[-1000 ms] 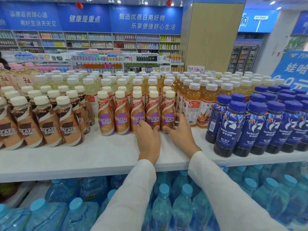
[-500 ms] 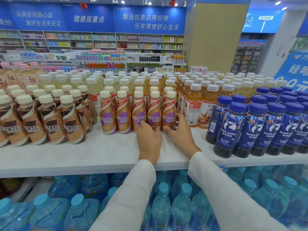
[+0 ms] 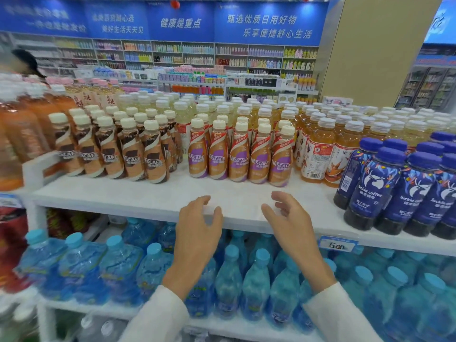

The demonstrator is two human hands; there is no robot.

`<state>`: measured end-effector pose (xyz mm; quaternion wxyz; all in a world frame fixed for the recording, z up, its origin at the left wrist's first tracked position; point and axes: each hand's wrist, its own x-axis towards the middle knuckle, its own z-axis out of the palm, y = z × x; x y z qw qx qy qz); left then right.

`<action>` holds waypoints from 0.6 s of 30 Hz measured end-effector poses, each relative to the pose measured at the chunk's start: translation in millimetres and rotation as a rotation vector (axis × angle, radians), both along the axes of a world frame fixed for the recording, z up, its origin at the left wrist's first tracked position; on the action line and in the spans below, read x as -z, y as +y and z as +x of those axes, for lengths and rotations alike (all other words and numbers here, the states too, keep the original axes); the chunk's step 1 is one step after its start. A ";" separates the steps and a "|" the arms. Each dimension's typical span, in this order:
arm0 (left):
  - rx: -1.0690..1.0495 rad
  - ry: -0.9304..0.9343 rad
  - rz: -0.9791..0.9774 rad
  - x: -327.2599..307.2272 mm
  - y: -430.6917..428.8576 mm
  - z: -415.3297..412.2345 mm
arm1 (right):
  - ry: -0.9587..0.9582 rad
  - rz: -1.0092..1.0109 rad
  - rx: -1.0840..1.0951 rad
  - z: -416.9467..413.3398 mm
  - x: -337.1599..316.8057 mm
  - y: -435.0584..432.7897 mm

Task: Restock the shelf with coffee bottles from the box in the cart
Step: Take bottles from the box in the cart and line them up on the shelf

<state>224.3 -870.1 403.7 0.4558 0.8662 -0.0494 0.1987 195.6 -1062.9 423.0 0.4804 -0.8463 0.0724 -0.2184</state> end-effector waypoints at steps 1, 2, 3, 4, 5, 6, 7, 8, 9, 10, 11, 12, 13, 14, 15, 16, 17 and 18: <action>-0.013 0.003 -0.025 2.8 16.2 -11.5 | -0.019 0.007 -0.029 -9.4 2.3 11.5; -0.035 0.019 -0.056 5.9 32.7 -23.2 | -0.035 0.015 -0.059 -18.1 4.8 23.4; -0.066 0.039 -0.088 10.1 49.7 -33.9 | -0.046 0.027 -0.091 -25.8 7.0 36.1; -0.105 0.055 -0.110 15.7 67.4 -43.3 | -0.047 0.046 -0.127 -32.8 9.4 49.6; -0.151 0.068 -0.117 22.4 86.3 -53.0 | -0.039 0.064 -0.164 -38.4 13.0 63.8; -0.199 0.081 -0.116 29.1 105.6 -62.9 | -0.031 0.074 -0.201 -43.1 17.3 78.9; -0.244 0.101 -0.117 36.0 125.1 -73.0 | -0.023 0.079 -0.236 -46.7 23.6 94.7; -0.283 0.124 -0.134 41.4 144.3 -84.5 | -0.012 0.088 -0.273 -50.1 30.6 111.0; -0.324 0.155 -0.163 46.6 163.7 -96.5 | 0.007 0.102 -0.314 -53.4 38.2 128.3; -0.362 0.186 -0.187 52.3 183.6 -109.1 | 0.033 0.115 -0.357 -56.9 46.4 145.6; -0.398 0.220 -0.196 57.1 203.1 -122.2 | 0.067 0.118 -0.396 -60.2 55.0 163.3; -0.435 0.245 -0.200 63.3 222.8 -135.7 | 0.102 0.107 -0.434 -64.0 63.4 180.9; -0.477 0.270 -0.199 69.8 242.6 -149.4 | 0.136 0.092 -0.468 -68.0 72.0 199.0; -0.521 0.294 -0.204 76.1 260.9 -162.8 | 0.165 0.087 -0.498 -72.0 80.7 216.2; -0.570 0.326 -0.213 81.7 279.2 -177.8 | 0.191 0.088 -0.522 -76.5 90.1 234.6; -0.614 0.345 -0.224 87.4 298.1 -192.4 | 0.211 0.088 -0.546 -81.8 97.9 254.9; -0.656 0.369 -0.241 93.9 316.6 -207.5 | 0.237 0.086 -0.566 -87.7 107.5 275.2; -0.691 0.383 -0.263 101.0 334.8 -222.9 | 0.268 0.089 -0.593 -95.0 115.0 296.6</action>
